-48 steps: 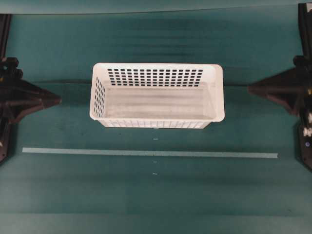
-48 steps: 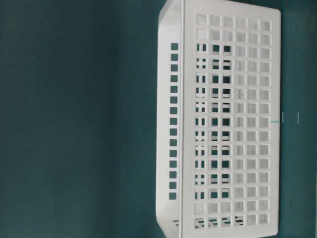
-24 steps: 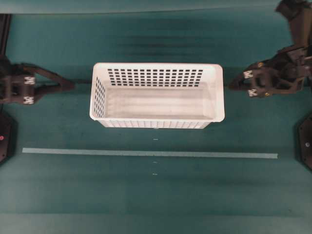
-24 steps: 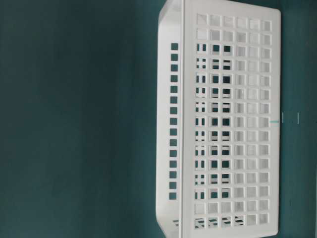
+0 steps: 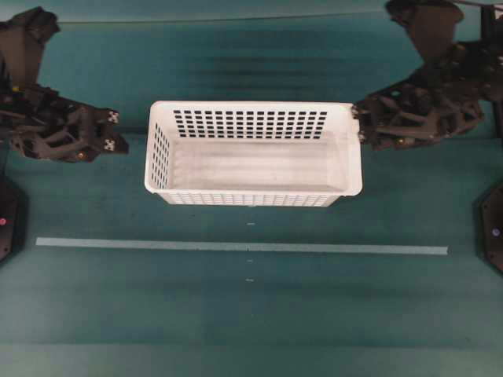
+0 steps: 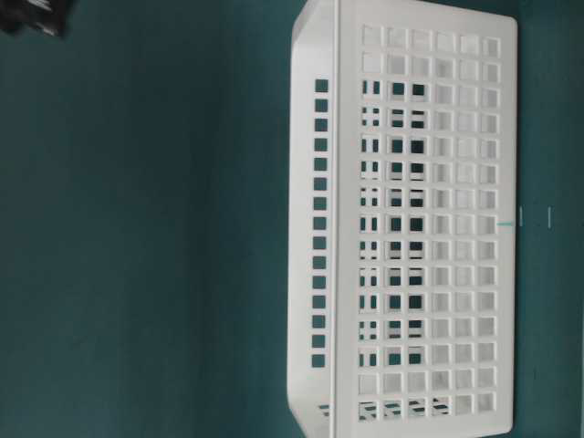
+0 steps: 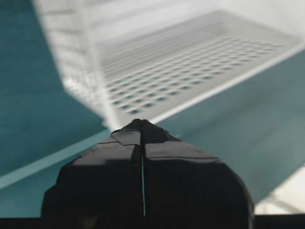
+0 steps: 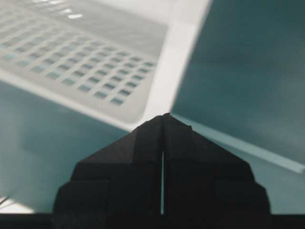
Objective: Lift the white basket with both hands.
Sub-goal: 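Lower both open grippers over the basket's left and right rims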
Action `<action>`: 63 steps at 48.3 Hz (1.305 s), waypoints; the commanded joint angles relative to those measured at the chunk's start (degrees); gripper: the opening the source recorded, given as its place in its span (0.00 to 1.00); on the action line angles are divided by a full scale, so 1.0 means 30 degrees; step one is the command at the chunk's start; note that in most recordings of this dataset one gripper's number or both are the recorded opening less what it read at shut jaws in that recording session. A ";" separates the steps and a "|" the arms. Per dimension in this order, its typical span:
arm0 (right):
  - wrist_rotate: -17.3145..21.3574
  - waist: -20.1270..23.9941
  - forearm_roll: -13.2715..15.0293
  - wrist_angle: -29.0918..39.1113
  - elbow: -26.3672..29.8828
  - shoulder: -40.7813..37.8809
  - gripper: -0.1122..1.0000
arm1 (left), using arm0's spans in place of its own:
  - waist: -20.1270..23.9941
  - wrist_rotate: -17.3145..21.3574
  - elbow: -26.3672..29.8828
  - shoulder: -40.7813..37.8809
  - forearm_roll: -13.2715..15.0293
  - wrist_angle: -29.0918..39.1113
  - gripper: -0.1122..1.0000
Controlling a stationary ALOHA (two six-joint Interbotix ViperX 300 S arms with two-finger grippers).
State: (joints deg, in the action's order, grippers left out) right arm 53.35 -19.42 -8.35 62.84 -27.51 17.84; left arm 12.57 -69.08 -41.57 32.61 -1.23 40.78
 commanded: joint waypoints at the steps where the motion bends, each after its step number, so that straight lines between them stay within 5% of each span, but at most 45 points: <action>1: 0.0234 0.0176 0.0820 0.1143 0.1201 -0.0967 0.08 | 0.0088 0.0000 0.0791 -0.0439 -0.0117 0.0762 0.05; 20: 0.0410 0.0205 0.1172 0.2344 0.2520 -0.2520 0.13 | 0.0381 0.0234 0.1406 -0.1348 -0.0176 0.0791 0.05; 29: 0.0381 0.0264 0.0322 0.1172 0.1875 -0.2461 0.22 | 0.0381 0.0381 0.1318 -0.1318 -0.0176 0.0322 0.12; 36: 0.0293 0.0088 0.0322 0.0469 0.1260 -0.2197 0.40 | 0.0381 0.0557 0.1318 -0.1318 -0.0146 0.0498 0.33; 48: 0.0410 -0.0527 0.0322 -0.0029 0.0498 -0.2168 0.90 | 0.0381 0.0410 0.1494 -0.1875 -0.0176 0.0352 0.94; 52: 0.0498 -0.0527 0.0352 -0.0293 0.0469 -0.2461 0.97 | 0.0381 0.0410 0.1611 -0.2227 -0.0146 0.0322 0.98; 63: 0.1699 -0.0527 0.0410 -0.1025 0.0410 -0.3340 0.97 | 0.0674 0.0381 0.1816 -0.3164 -0.0146 0.0322 0.96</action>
State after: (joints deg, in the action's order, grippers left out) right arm 57.74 -21.27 -7.21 60.64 -26.46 8.61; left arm 14.06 -67.76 -37.53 23.47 -1.49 42.01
